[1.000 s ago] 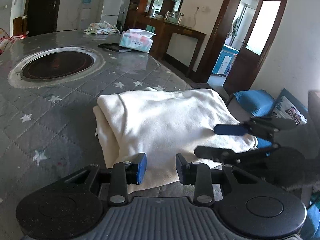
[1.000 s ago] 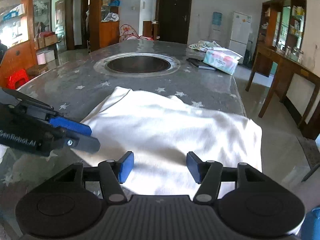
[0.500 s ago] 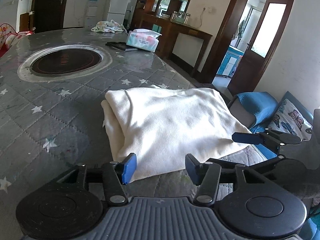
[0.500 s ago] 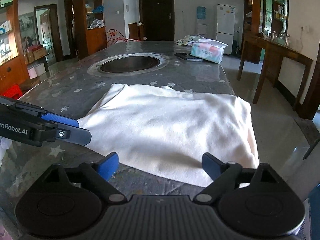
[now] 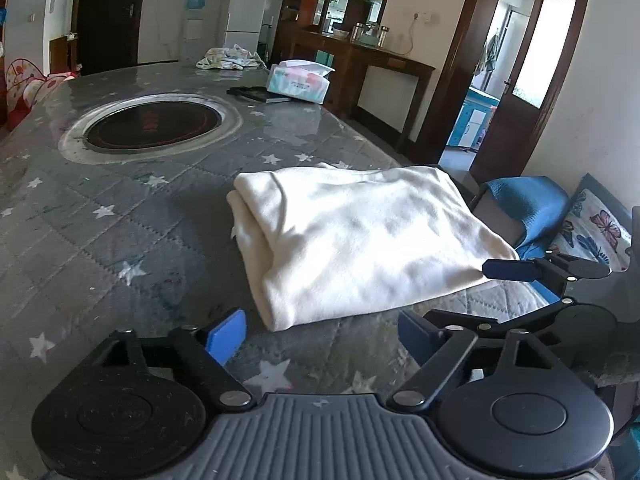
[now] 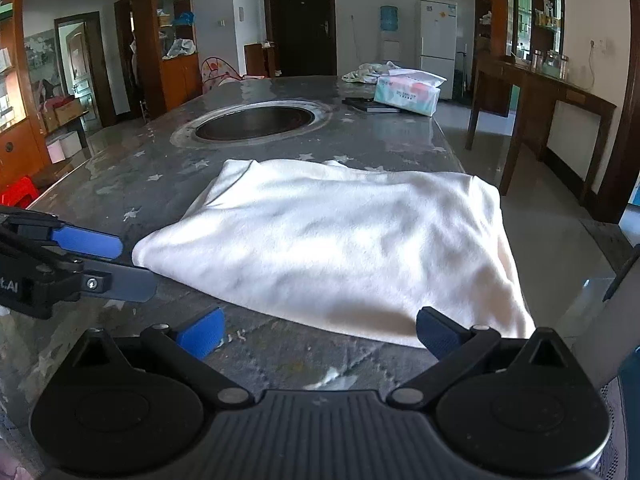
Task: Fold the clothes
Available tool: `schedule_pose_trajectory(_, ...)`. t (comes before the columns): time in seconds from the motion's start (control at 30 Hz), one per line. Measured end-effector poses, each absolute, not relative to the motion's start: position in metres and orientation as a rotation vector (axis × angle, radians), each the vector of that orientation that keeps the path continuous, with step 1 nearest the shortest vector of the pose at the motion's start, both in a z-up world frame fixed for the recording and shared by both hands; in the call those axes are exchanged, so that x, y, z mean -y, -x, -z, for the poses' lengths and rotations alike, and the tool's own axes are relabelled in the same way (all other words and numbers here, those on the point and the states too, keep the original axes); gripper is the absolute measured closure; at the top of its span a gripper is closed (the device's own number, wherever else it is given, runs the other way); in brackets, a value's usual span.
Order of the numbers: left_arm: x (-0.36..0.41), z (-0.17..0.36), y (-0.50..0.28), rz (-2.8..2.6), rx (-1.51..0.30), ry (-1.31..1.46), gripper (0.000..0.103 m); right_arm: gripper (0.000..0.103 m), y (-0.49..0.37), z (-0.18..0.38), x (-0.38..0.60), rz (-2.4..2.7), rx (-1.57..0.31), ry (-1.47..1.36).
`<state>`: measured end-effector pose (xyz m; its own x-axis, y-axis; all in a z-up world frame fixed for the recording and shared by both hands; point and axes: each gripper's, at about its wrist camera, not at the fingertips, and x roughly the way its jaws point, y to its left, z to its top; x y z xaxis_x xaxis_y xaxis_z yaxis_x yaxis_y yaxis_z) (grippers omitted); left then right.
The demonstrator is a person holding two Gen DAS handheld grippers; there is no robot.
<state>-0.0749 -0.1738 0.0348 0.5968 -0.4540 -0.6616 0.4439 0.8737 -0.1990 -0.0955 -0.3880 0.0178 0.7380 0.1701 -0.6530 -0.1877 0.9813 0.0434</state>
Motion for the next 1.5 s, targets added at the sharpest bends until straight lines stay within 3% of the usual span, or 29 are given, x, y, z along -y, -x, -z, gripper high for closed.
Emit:
schedule_pose_trajectory(0.2,0.169,-0.037,0.083,0.504,-0.756,-0.006,0.005,0.000,0.098,-0.015,0.382,-0.207,-0.737,0.029)
schedule_pose_trajectory(0.47,0.160,-0.036,0.088,0.479,-0.763,-0.014,0.000,0.000,0.099,-0.009,0.377,-0.199,-0.772,0.037)
schedule_pose_trajectory(1.5,0.153,-0.035,0.094,0.435,-0.801,0.004,0.000,0.000,0.102,-0.008,0.371,-0.137,-0.762,0.011)
